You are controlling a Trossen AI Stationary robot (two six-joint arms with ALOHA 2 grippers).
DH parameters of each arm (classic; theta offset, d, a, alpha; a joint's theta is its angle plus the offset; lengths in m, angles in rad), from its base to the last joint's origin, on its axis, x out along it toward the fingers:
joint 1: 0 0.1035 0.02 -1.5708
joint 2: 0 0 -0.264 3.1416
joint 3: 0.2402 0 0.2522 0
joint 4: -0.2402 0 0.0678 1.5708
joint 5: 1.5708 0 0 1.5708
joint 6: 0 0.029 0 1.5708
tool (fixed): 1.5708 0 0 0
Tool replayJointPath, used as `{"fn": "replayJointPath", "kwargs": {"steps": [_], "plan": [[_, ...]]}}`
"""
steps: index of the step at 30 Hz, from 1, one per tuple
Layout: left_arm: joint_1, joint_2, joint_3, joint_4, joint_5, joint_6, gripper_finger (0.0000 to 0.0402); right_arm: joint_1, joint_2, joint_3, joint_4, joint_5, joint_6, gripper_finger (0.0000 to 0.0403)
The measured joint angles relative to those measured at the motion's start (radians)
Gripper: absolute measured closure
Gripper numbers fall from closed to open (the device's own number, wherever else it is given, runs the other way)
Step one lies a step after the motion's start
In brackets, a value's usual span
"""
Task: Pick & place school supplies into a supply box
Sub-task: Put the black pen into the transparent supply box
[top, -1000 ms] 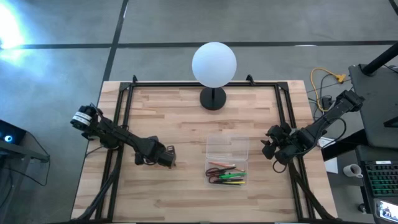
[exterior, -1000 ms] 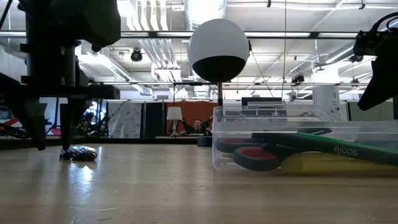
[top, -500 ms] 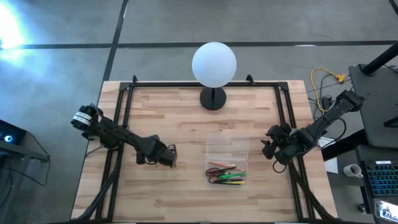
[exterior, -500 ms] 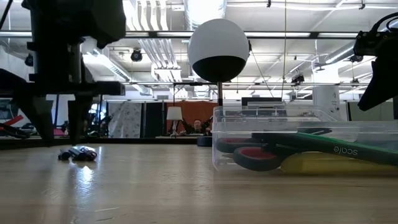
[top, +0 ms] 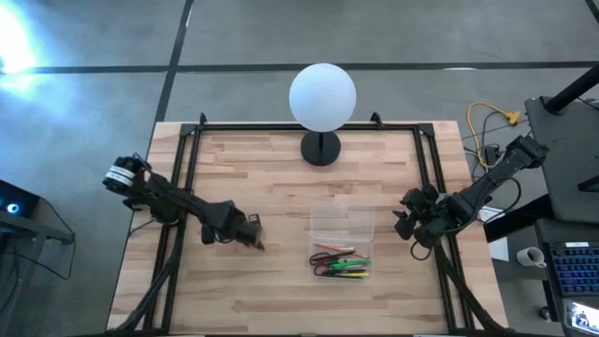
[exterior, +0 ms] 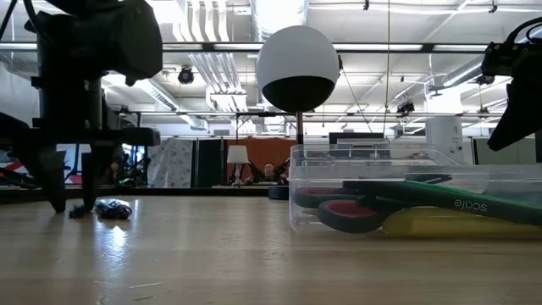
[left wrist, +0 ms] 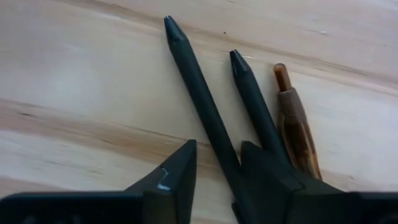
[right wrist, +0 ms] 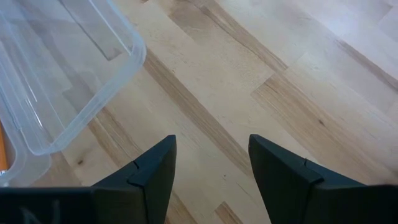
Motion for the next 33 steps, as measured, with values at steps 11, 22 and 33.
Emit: {"fn": "replayJointPath", "kwargs": {"steps": [11, 22, 33], "plan": [[0.009, 0.002, -0.045, 0.014, 0.024, 0.033, 0.0389, 0.000, 0.000, -0.002, 0.000, -0.001, 0.001, 0.0211], [-0.006, 0.006, 0.224, -0.233, -0.082, 0.230, 0.0392, 0.000, 0.000, -0.002, 0.000, -0.002, -0.006, 0.0211], [0.003, 0.101, 0.606, 0.214, -0.256, 1.148, 0.0392, 0.000, -0.001, -0.002, 0.002, -0.001, -0.050, 0.0211]]}}
